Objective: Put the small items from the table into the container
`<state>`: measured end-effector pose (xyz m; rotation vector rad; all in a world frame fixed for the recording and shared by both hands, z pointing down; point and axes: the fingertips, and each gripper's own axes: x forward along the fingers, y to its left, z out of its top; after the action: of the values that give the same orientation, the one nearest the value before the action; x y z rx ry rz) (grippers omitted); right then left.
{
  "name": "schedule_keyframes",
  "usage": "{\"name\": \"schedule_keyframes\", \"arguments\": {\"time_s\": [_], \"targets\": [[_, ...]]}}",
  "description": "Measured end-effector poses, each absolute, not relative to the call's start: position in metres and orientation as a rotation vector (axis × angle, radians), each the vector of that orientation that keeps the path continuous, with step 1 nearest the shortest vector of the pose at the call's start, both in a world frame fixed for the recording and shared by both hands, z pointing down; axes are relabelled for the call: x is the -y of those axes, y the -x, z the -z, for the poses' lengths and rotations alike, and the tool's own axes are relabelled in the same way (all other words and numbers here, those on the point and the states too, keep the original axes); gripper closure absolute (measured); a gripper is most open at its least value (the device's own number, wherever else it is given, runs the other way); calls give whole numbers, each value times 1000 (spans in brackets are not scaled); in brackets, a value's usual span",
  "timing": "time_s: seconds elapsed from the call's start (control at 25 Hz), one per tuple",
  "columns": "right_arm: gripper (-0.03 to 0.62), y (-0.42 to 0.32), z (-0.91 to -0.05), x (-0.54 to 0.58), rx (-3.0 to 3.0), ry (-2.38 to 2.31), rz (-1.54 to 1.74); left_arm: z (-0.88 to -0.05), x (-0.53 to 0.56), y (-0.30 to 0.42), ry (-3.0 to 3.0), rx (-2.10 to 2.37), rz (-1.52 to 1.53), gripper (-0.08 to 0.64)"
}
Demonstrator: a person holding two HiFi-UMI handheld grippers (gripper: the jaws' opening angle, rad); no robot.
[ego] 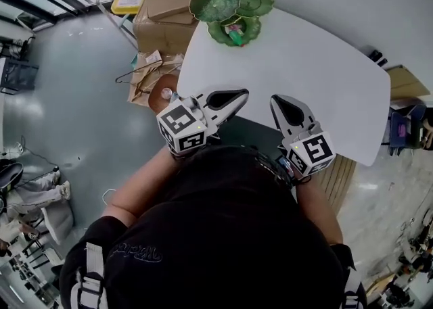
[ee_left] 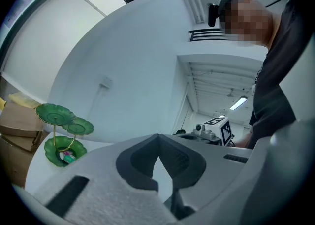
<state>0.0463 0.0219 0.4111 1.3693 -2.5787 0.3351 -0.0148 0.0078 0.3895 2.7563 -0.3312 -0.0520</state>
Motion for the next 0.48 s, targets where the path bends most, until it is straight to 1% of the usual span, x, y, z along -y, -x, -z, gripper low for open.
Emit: {"name": "schedule_keyframes", "arguments": {"time_s": [0.2, 0.48], "targets": [[575, -100, -429, -81, 2580, -1365, -380, -398, -66, -43, -2750, 335, 51, 557], [575, -135, -431, -141, 2612, -1335, -367, -405, -123, -89, -2729, 374, 71, 557]]}}
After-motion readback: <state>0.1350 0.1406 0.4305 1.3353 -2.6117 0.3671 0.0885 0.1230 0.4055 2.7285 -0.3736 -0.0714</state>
